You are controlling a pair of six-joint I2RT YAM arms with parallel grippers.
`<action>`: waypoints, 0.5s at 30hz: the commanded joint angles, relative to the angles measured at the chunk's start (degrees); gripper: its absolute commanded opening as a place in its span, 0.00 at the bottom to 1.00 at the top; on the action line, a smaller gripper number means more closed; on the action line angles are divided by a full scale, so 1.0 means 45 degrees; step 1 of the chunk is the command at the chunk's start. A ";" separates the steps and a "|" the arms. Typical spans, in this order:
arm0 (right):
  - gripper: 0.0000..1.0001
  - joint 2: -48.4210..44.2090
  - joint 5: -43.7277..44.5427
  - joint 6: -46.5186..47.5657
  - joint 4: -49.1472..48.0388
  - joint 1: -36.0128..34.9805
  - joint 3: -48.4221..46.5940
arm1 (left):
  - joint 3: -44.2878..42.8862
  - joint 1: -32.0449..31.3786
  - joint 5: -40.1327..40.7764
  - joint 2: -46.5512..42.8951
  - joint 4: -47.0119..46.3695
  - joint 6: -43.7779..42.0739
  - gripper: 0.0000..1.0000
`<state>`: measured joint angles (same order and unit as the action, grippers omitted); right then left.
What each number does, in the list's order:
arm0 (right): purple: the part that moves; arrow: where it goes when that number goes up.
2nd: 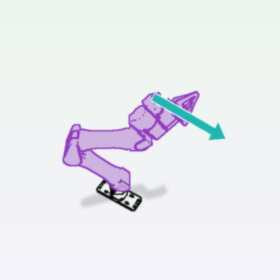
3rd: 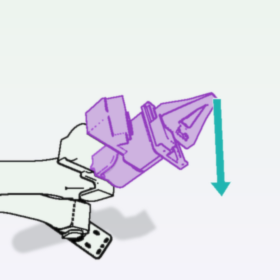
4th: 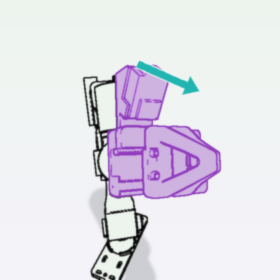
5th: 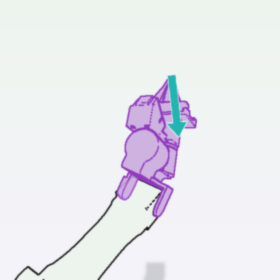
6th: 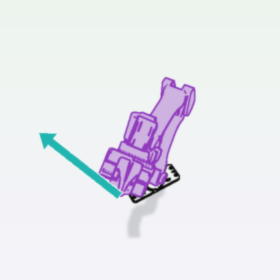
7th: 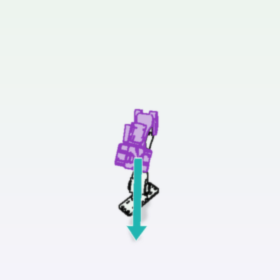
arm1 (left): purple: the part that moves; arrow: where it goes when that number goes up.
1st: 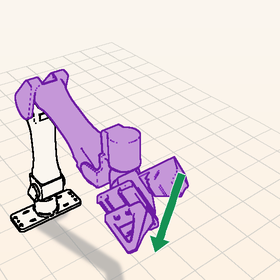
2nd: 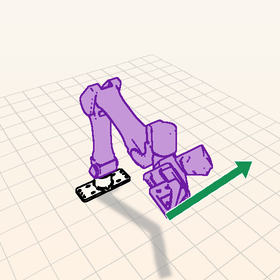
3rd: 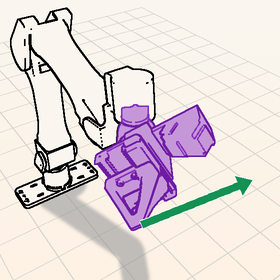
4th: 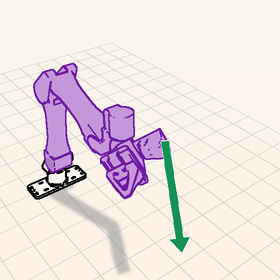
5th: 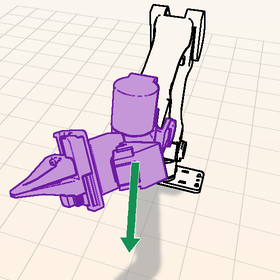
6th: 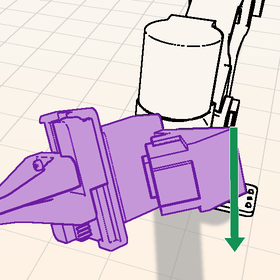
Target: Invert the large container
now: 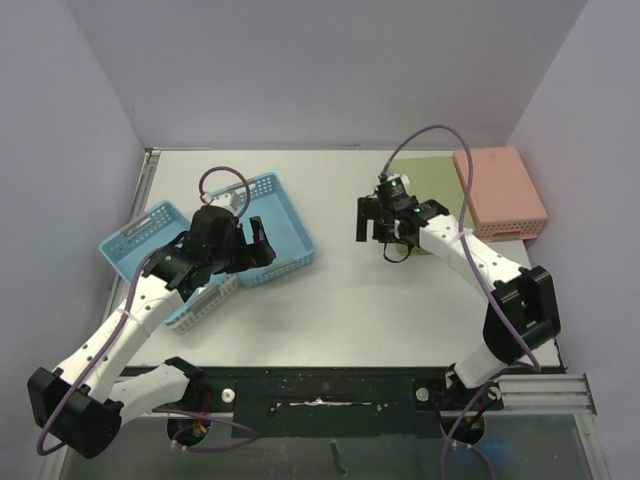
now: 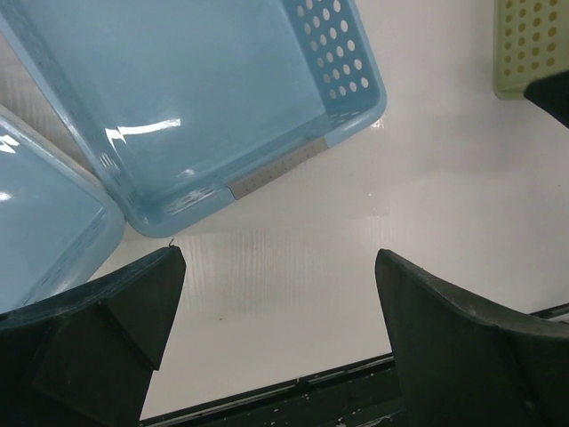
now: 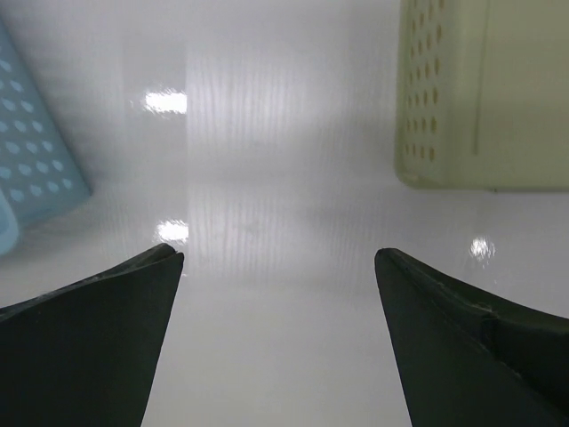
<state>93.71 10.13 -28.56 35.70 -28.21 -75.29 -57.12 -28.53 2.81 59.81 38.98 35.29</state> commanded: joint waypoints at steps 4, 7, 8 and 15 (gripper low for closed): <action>0.96 -0.1712 0.0267 -0.1237 -0.1487 0.0778 0.2864 | -0.0593 -0.0143 0.0331 0.1141 -0.1139 -0.0153 0.90; 0.96 -0.0789 0.0295 -0.0849 -0.1898 0.1374 0.2478 | -0.0727 -0.0172 0.0208 0.1413 -0.1309 -0.0120 0.90; 0.96 -0.0376 0.0357 -0.0633 -0.2036 0.1557 0.2180 | -0.0785 -0.0181 0.0181 0.1474 -0.1345 -0.0077 0.90; 0.96 0.2114 0.0509 0.0301 -0.1814 0.2392 -0.0900 | -0.1154 -0.0260 0.0193 0.1724 -0.1418 0.0266 0.90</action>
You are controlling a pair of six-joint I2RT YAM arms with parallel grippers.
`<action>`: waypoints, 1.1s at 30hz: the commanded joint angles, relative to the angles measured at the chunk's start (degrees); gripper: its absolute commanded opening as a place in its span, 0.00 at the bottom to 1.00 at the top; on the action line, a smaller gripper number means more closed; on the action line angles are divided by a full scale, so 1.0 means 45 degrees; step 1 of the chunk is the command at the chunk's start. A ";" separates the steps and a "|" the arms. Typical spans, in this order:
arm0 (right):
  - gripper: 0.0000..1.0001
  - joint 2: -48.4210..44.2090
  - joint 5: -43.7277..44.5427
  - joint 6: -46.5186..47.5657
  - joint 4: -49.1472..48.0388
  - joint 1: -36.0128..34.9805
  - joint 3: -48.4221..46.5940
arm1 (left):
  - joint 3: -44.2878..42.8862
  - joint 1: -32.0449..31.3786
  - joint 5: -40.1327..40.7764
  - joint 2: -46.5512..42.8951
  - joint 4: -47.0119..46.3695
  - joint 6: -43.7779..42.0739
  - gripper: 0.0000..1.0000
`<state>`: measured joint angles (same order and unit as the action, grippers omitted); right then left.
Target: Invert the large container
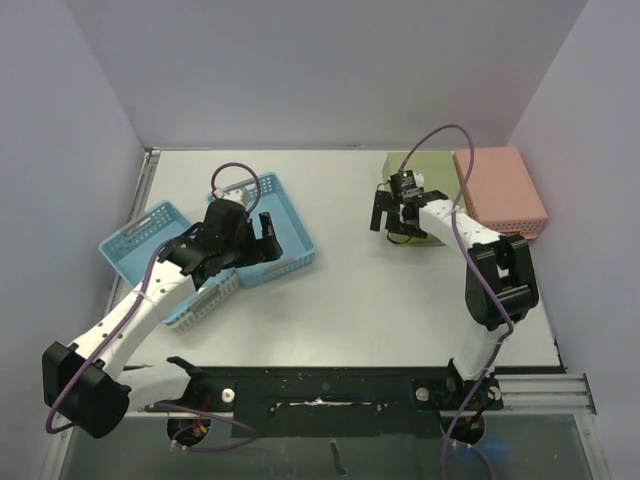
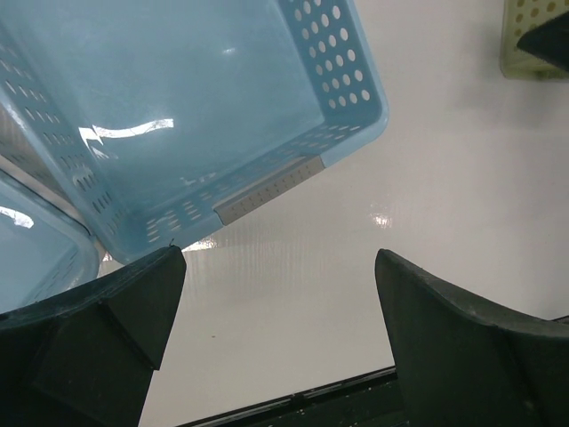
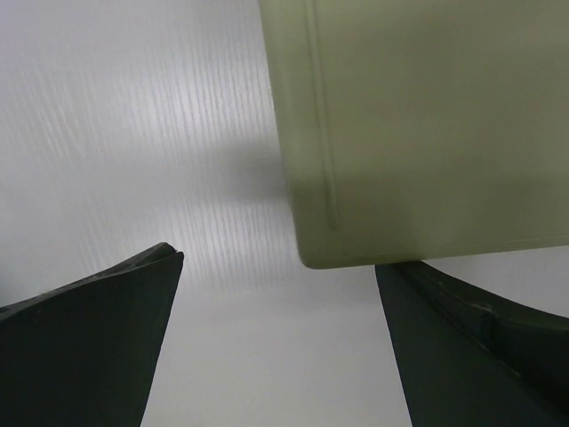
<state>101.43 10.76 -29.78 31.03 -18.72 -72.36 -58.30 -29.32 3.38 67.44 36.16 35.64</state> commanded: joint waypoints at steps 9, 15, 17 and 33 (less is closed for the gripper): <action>0.96 -0.2528 -0.0038 -0.0153 -0.0516 -0.0526 0.0533 | -0.1057 -0.0586 0.0851 0.1209 -0.1692 0.0524 0.90; 0.97 -0.5717 -0.0152 -0.1359 0.0057 -0.1493 0.3604 | -0.2404 -0.0823 0.1672 0.2788 -0.1982 0.0120 0.90; 0.97 -0.6699 -0.0198 -0.1705 0.0291 -0.1599 0.4155 | -0.3222 -0.0896 0.1584 0.3736 -0.1920 0.0161 0.90; 0.97 -0.9405 0.1036 -0.2407 0.2317 -0.1443 0.3653 | -0.7860 -0.1411 0.3467 0.9977 -0.0368 0.0105 0.55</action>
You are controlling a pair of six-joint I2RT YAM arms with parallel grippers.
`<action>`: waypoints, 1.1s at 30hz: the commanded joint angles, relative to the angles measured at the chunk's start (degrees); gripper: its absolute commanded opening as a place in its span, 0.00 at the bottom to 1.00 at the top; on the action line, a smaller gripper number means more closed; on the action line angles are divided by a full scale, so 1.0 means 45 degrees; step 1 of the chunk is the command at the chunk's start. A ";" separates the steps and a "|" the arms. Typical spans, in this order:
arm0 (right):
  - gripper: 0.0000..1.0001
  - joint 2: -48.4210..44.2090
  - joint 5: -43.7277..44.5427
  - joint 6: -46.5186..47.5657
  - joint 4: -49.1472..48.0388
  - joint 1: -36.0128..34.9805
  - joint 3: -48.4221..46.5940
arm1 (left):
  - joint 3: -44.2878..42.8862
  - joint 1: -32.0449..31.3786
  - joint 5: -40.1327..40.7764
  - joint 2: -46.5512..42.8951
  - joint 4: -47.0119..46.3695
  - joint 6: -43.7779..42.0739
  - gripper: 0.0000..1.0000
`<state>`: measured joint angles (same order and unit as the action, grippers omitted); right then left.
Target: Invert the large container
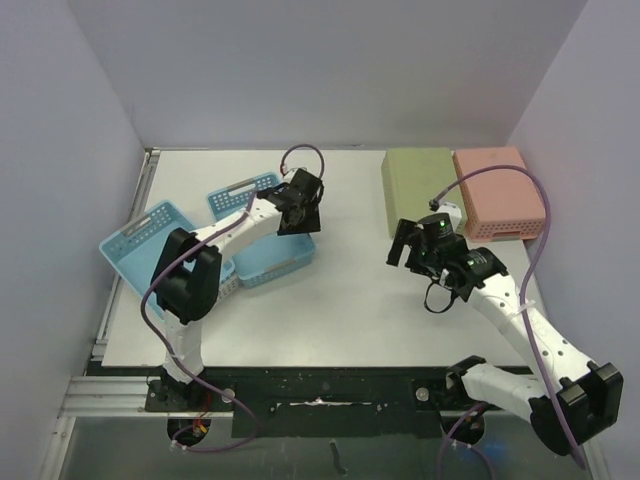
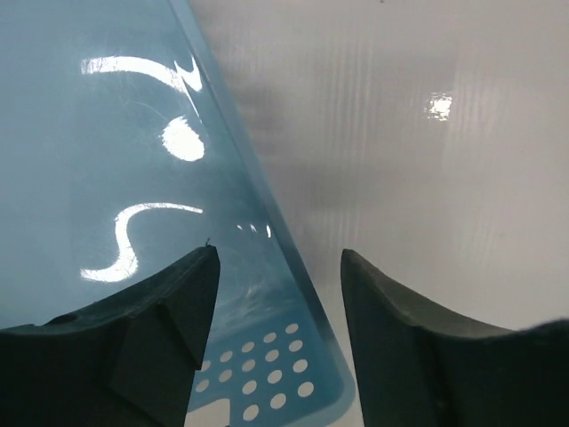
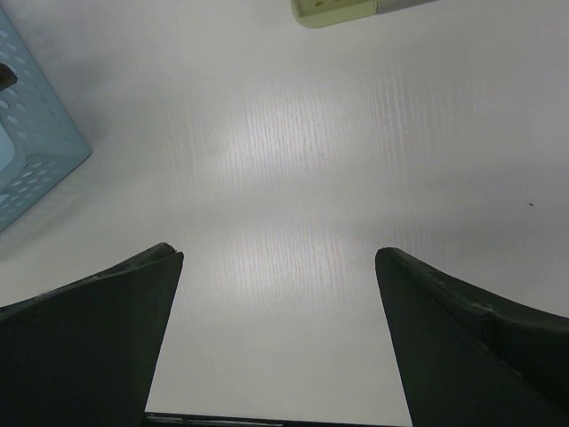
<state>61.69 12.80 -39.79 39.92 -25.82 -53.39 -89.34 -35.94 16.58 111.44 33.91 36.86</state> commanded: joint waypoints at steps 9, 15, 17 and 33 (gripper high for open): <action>0.97 -0.1158 0.1127 0.0290 0.1373 0.0778 -0.1430 | -0.1318 -0.0272 -0.1031 -0.0269 -0.0162 -0.0746 0.04; 0.99 -0.1279 0.2337 0.1107 0.2498 0.1368 -0.3062 | -0.2343 -0.1020 -0.4027 -0.1833 -0.0304 -0.0528 0.00; 1.00 -0.1275 0.2593 0.1304 0.2742 0.1454 -0.3568 | -0.1570 -0.1020 -0.5471 -0.2501 -0.1078 0.0340 0.00; 0.98 -0.1483 0.2528 0.1199 0.2758 0.1654 -0.4386 | 0.7414 -0.0373 -1.0652 -0.5938 -1.3577 0.8415 0.00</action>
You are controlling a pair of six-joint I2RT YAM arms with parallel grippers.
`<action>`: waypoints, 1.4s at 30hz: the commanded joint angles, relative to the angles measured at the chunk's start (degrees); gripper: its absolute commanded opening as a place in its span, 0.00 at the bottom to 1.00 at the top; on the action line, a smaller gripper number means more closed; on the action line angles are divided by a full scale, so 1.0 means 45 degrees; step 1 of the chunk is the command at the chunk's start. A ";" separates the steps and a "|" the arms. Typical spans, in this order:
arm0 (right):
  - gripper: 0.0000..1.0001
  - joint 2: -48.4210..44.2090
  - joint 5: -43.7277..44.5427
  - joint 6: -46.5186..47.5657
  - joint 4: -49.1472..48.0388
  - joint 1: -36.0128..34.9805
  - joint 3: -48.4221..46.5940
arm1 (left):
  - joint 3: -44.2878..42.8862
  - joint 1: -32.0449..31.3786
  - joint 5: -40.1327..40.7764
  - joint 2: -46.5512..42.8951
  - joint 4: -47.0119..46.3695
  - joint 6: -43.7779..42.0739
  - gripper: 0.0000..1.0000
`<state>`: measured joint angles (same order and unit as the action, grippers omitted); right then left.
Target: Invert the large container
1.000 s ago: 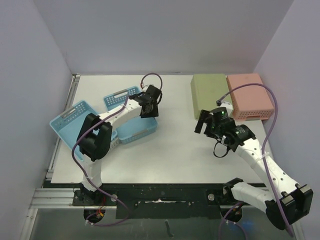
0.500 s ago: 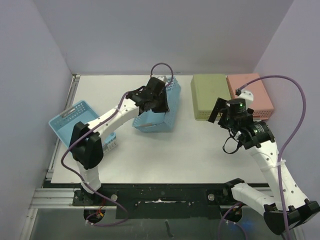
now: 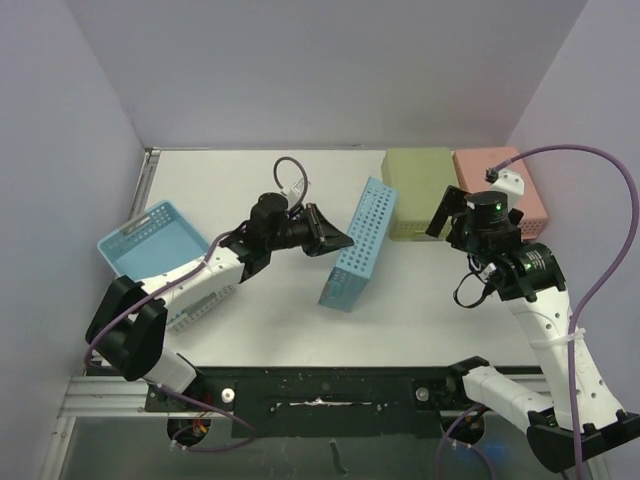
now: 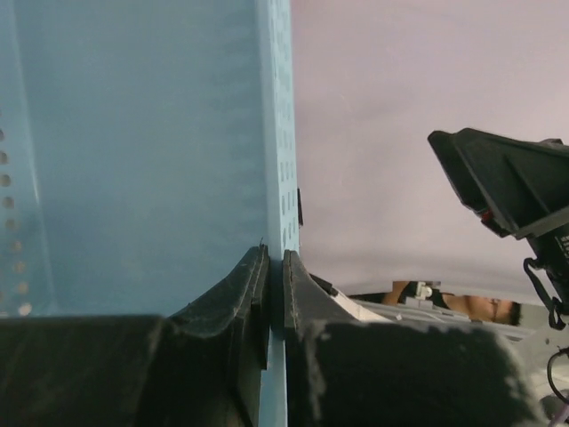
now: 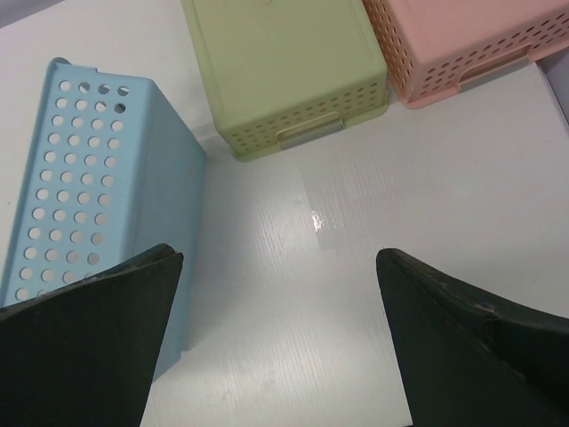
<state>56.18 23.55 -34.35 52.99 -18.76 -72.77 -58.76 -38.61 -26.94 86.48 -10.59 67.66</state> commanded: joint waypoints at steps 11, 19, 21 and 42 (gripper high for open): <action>0.98 -0.0487 -0.0006 -0.0232 -0.0057 0.0074 0.0444 | 0.3562 0.1776 -0.1564 -0.1102 -0.5804 0.2767 0.00; 0.98 -0.0598 -0.0134 -0.0355 -0.0142 0.0104 0.0899 | 0.3751 0.4065 -0.1836 -0.2622 -0.1337 0.0159 0.33; 0.98 -0.0595 -0.0172 -0.0372 -0.0188 0.0088 0.1001 | 0.3652 0.4644 -0.1892 -0.2934 -0.0271 -0.0828 0.42; 0.98 -0.0072 -0.1977 -0.1175 -0.1423 0.0105 0.2206 | -0.3421 0.2670 0.3723 -0.2463 0.8649 -0.9099 0.75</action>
<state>55.77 16.21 -38.13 50.13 -18.68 -63.09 -62.67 -17.45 -23.66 73.95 18.39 40.14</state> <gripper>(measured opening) 0.983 0.740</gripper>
